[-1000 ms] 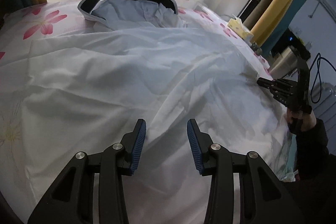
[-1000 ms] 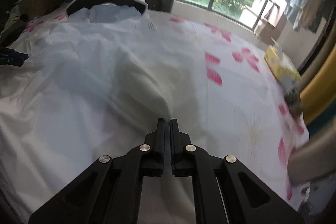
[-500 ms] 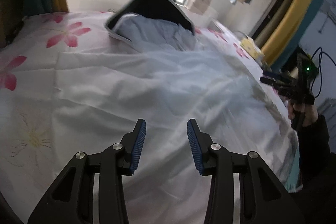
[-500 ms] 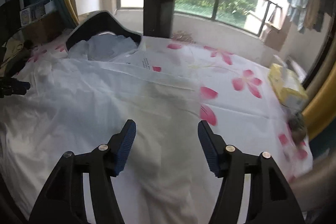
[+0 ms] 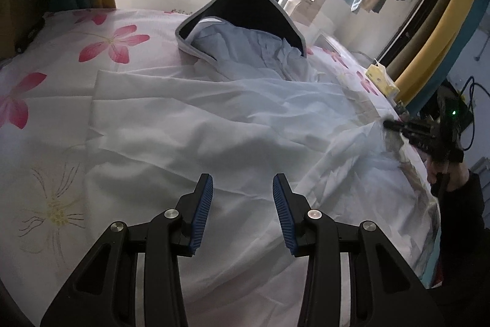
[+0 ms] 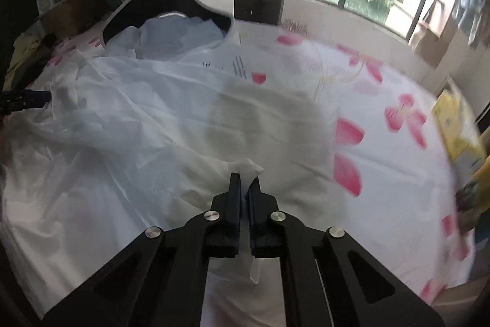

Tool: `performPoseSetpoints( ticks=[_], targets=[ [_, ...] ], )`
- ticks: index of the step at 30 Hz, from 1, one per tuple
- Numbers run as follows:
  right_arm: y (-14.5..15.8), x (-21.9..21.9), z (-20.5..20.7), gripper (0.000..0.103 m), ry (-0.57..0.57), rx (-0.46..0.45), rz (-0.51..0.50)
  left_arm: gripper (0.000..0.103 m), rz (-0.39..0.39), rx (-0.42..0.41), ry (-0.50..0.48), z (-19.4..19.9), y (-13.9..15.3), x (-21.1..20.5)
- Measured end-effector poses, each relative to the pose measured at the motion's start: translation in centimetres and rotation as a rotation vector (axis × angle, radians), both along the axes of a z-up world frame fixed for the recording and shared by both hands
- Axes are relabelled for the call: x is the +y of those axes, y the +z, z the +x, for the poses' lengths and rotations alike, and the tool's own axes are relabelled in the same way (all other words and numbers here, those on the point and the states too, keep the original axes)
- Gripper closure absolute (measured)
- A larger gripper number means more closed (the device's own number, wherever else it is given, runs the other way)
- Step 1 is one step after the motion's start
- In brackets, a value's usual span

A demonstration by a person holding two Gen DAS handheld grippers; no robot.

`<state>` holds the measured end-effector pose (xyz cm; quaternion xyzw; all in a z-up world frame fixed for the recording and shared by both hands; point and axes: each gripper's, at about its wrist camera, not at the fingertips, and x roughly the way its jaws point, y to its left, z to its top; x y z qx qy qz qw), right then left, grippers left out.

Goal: Fold large clothes

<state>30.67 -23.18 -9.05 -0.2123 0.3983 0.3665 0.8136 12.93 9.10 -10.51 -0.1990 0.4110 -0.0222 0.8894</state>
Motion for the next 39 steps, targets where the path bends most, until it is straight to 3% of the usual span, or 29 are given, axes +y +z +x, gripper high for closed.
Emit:
performPoseSetpoints(
  ticks=[9, 15, 25, 29, 39],
  targets=[
    [5.2, 0.1, -1.1, 0.1, -0.051, -0.321, 0.077, 0.06, -0.01, -0.001, -0.017, -0.6, 0.2, -1.0],
    [2.8, -0.4, -4.2, 0.1, -0.002, -0.419, -0.036, 0.06, -0.082, 0.015, -0.039, -0.8, -0.6, -1.7],
    [-0.5, -3.9, -9.4, 0.098, -0.032, -0.288, -0.067, 0.06, -0.057, 0.034, -0.077, -0.9, -0.8, -3.1],
    [-1.7, -5.1, -10.8, 0.092, -0.057, -0.208, -0.097, 0.06, -0.031, 0.022, -0.057, -1.3, -0.1, -2.1],
    [1.1, -8.1, -9.1, 0.086, -0.151, -0.124, 0.062, 0.06, 0.088, -0.008, 0.031, -1.1, 1.9, 2.7]
  ],
)
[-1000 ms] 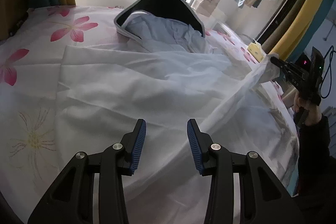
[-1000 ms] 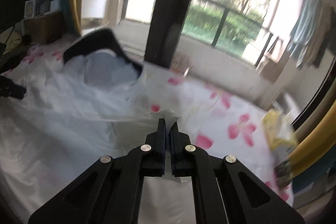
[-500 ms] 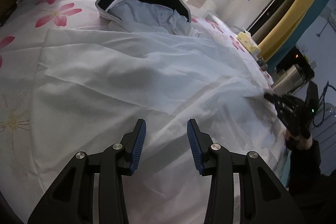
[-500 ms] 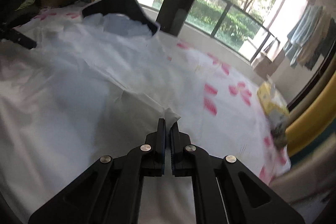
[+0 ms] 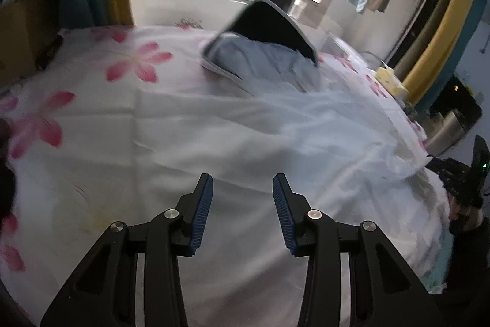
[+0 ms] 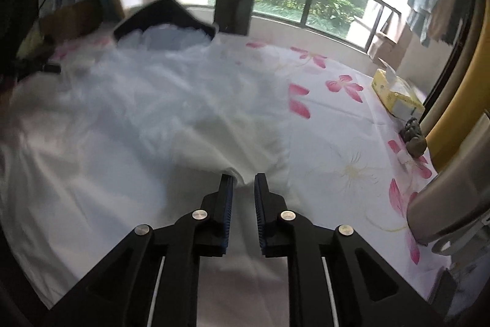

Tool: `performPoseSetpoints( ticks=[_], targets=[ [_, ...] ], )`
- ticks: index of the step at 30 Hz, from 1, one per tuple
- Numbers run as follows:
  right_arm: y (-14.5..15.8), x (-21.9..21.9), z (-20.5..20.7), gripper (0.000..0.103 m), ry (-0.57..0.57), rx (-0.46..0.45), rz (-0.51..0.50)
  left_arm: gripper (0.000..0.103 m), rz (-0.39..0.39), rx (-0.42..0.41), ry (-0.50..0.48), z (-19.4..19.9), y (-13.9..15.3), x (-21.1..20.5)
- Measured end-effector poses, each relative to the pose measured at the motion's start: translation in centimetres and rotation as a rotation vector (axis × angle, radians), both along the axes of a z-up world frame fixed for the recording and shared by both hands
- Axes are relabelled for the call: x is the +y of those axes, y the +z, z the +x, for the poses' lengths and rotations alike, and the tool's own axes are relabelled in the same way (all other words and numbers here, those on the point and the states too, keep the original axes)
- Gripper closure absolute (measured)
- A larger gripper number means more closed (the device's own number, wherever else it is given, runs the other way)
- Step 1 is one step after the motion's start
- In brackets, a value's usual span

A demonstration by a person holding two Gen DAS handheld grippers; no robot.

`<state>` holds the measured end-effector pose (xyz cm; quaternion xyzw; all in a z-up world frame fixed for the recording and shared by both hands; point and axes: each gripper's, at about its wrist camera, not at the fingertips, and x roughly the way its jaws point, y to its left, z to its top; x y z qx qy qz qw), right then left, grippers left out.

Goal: Fold large clothes

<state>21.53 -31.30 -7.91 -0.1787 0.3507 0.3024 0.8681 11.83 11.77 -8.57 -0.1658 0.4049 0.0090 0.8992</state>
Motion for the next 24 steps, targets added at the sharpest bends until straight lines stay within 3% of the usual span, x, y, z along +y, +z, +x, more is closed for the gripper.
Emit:
performPoseSetpoints(
  ticks=[3, 5, 12, 18, 22, 24],
  targets=[
    [-0.1, 0.5, 1.4, 0.069, -0.01, 0.014, 0.009, 0.06, 0.023, 0.002, 0.021, 0.6, -0.1, 1.6],
    [-0.9, 1.2, 2.6, 0.066, -0.009, 0.041, -0.013, 0.06, 0.036, 0.007, 0.035, 1.0, -0.2, 2.4],
    [-2.7, 2.8, 5.3, 0.065, -0.011, 0.149, 0.009, 0.06, 0.057, 0.027, 0.057, 3.3, -1.5, 5.3],
    [-0.9, 2.4, 5.8, 0.065, -0.007, 0.146, 0.022, 0.06, 0.06, 0.045, 0.047, 4.6, -2.3, 6.4],
    [1.8, 0.9, 5.9, 0.065, -0.036, 0.102, 0.058, 0.083, 0.084, 0.041, 0.044, 4.7, -2.6, 6.6],
    [2.6, 0.3, 6.4, 0.065, -0.053, 0.107, 0.108, 0.089, 0.081, 0.037, 0.044, 4.8, -2.7, 6.7]
  ],
)
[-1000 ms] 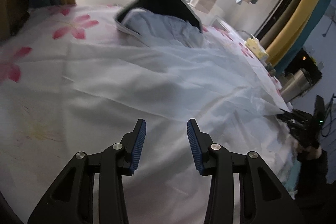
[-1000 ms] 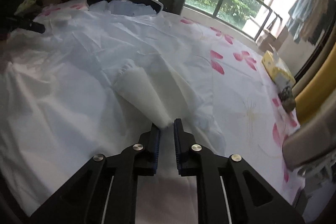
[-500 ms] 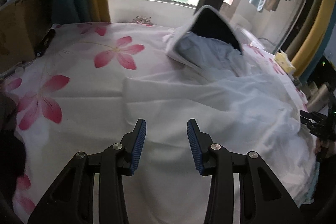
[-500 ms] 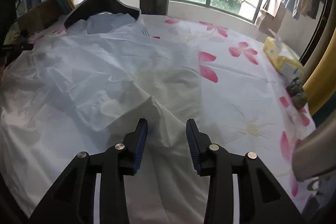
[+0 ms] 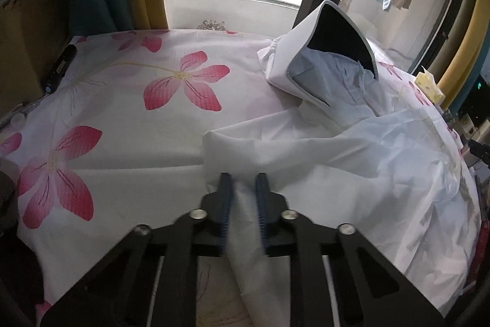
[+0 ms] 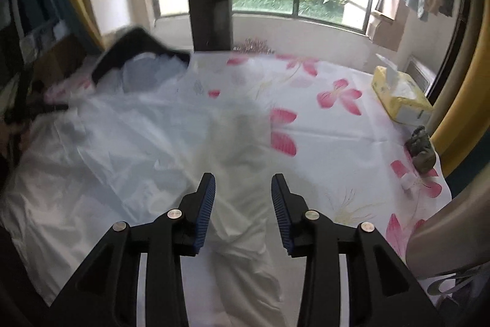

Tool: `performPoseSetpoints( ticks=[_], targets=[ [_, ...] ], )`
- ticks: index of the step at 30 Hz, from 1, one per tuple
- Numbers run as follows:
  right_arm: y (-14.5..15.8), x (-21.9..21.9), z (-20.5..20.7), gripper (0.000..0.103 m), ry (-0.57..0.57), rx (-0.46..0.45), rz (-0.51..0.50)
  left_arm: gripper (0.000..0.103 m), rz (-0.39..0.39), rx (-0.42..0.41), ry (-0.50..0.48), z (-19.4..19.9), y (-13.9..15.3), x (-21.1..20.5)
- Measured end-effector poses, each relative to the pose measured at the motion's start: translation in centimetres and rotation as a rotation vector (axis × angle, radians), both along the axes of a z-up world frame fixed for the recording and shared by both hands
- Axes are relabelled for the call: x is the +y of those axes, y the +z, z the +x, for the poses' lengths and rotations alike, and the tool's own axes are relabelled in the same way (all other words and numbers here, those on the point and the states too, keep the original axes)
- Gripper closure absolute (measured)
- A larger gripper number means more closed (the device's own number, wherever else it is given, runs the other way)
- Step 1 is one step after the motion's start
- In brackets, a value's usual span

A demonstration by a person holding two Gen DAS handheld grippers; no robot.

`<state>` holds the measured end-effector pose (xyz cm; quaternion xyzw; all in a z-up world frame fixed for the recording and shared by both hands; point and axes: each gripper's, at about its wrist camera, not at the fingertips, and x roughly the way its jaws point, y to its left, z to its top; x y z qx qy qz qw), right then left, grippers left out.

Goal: Fold large clothes

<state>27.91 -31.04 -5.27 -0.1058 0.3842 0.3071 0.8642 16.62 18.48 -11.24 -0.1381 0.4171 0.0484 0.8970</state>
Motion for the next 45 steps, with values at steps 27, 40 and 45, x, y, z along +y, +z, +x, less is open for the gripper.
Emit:
performPoseSetpoints(
  ticks=[27, 40, 45],
  targets=[
    [-0.6, 3.5, -1.1, 0.1, 0.072, -0.076, -0.075, 0.102, 0.025, -0.095, 0.071, -0.6, 1.9, 2.1],
    [-1.8, 7.4, 4.6, 0.1, 0.095, -0.125, -0.16, 0.101, -0.039, -0.056, 0.143, 0.2, 0.5, 4.1],
    [-3.2, 6.1, 4.8, 0.078, 0.029, -0.073, -0.201, 0.1, -0.011, -0.048, 0.174, -0.4, 1.7, 4.0]
  ],
)
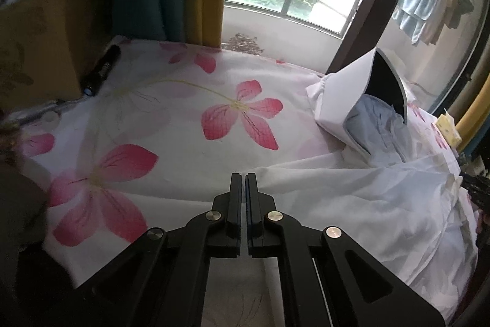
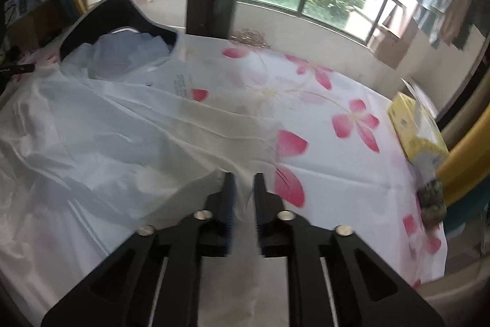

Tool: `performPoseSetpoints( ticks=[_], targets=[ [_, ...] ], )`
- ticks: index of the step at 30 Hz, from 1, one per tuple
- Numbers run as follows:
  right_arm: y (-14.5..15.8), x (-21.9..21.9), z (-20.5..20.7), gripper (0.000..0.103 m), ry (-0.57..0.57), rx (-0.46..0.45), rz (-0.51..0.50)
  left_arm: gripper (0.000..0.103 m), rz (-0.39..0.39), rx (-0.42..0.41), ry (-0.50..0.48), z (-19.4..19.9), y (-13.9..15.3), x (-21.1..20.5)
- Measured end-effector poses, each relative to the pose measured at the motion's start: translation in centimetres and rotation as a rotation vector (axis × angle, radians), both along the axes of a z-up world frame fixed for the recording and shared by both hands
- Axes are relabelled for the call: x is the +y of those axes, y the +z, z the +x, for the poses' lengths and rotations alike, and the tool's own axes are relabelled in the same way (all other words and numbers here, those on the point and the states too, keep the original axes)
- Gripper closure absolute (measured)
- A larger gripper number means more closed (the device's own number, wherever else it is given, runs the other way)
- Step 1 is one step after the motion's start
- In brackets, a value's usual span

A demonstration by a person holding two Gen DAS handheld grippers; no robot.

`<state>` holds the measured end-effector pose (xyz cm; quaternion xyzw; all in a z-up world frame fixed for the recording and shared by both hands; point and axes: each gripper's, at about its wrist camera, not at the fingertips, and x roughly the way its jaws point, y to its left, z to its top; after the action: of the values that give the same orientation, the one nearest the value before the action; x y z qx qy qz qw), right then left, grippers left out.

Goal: Fold large clothes

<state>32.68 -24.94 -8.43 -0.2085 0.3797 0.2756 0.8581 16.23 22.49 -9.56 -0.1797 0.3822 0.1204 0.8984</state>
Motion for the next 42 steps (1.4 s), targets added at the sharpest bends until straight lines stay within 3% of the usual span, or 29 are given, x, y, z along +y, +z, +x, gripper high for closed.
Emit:
performPoseSetpoints(
  ticks=[6, 13, 17, 20, 23, 30, 39, 40, 42],
  targets=[
    [2.6, -0.2, -0.8, 0.07, 0.045, -0.011, 0.106, 0.091, -0.014, -0.033, -0.091, -1.4, 1.4, -3.4],
    [1.0, 3.2, -1.8, 0.069, 0.166, 0.057, 0.092, 0.091, -0.06, 0.029, -0.165, -2.4, -0.8, -6.6],
    [-1.9, 2.7, -1.8, 0.069, 0.119, 0.132, 0.029, 0.091, -0.084, 0.033, -0.17, -2.9, -2.2, -6.9],
    [-2.2, 1.3, -2.4, 0.067, 0.086, 0.134, 0.052, 0.091, -0.121, 0.034, -0.164, -2.8, -2.4, -6.2],
    [-2.1, 0.4, -3.0, 0.064, 0.063, 0.13, 0.048, 0.091, -0.096, 0.055, -0.157, -2.4, -2.0, -6.0],
    [-0.3, -0.1, -3.7, 0.064, 0.051, 0.091, 0.032, 0.091, 0.006, 0.043, -0.256, 1.6, 0.9, -6.9],
    [3.2, 4.7, -1.5, 0.057, 0.137, 0.0, 0.046, 0.091, -0.014, -0.022, -0.265, 6.7, 2.6, -7.0],
    [3.2, 5.3, -1.2, 0.057, 0.147, -0.001, 0.046, 0.09, -0.025, -0.025, -0.254, 7.0, 2.6, -6.8],
    [3.2, 7.1, -0.5, 0.056, 0.181, -0.011, 0.032, 0.071, -0.049, -0.035, -0.217, 7.5, 2.7, -6.1]
  ],
)
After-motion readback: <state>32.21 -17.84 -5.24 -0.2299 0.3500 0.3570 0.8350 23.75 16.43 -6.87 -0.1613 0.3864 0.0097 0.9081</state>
